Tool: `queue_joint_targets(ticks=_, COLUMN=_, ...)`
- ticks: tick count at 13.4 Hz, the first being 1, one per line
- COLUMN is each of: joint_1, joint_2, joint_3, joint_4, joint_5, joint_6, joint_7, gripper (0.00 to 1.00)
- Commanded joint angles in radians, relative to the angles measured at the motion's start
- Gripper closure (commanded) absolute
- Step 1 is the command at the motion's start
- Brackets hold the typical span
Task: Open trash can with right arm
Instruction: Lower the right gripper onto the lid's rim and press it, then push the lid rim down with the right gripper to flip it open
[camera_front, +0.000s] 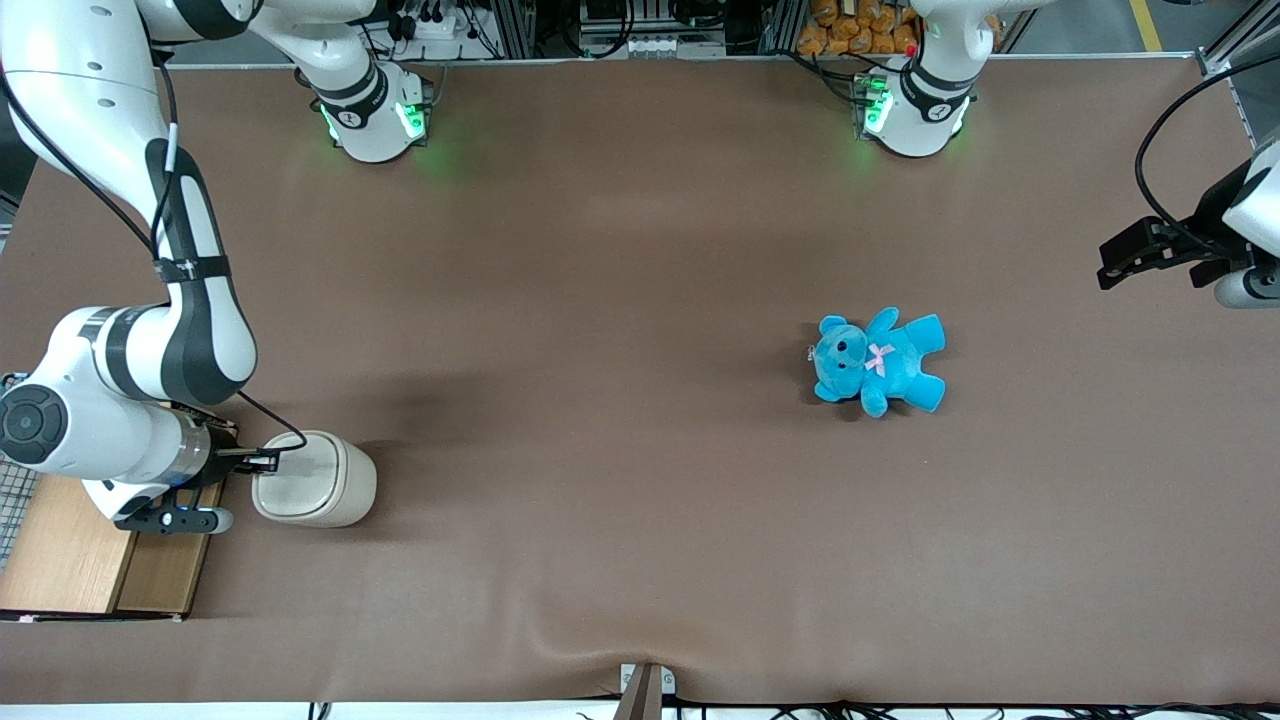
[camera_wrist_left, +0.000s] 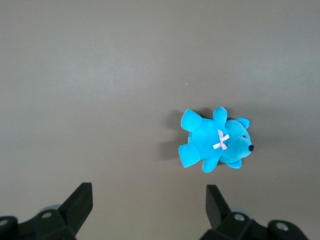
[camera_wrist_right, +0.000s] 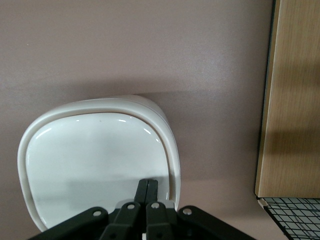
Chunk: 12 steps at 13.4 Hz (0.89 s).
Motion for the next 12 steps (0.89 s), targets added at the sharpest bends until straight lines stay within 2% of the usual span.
queue_joint_targets(ticks=1, joint_1=-0.010, joint_2=0.037, joint_3=0.004, joint_4=0.016, joint_5=0.020, joint_6=0.010, joint_7=-0.011, gripper=1.00)
queue_joint_targets(ticks=7, joint_1=-0.012, joint_2=0.051, joint_3=0.004, joint_4=0.010, joint_5=0.022, joint_6=0.033, joint_7=-0.011, gripper=1.00)
queue_joint_targets(ticks=12, joint_1=-0.004, joint_2=0.004, joint_3=0.002, joint_4=0.013, joint_5=0.020, joint_6=0.005, joint_7=-0.013, gripper=1.00)
